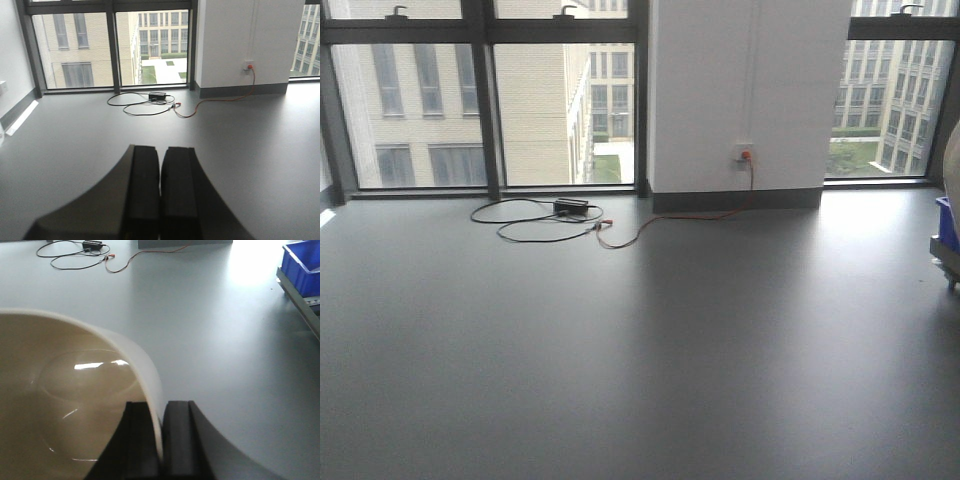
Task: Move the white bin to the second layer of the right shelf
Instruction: 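Drive toward the windows and turn toward the blue crate rack, then approach the roller shelf rack with the bin held in the right gripper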
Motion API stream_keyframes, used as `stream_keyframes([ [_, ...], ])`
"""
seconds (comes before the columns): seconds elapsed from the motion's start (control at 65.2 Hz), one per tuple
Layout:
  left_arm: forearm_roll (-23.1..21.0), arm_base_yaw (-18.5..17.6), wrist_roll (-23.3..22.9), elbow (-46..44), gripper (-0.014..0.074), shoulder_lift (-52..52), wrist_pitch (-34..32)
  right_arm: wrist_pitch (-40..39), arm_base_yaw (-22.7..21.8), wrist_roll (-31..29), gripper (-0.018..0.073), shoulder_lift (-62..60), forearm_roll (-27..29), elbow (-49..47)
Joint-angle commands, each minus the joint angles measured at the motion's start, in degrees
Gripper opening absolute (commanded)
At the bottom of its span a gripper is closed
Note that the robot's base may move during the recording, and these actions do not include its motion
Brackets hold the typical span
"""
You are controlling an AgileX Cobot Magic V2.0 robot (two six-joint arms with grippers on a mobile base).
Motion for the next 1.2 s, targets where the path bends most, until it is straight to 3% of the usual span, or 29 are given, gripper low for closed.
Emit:
stream_keyframes([
  [0.0,0.00,-0.07,-0.17,2.11,0.0085,-0.92,-4.98,-5.73,-0.12,0.13,0.0045,0.44,0.24,-1.70],
  [1.181,0.00,-0.07,-0.17,2.11,0.0085,-0.92,-4.98,-5.73,-0.12,0.13,0.0045,0.44,0.24,-1.70],
])
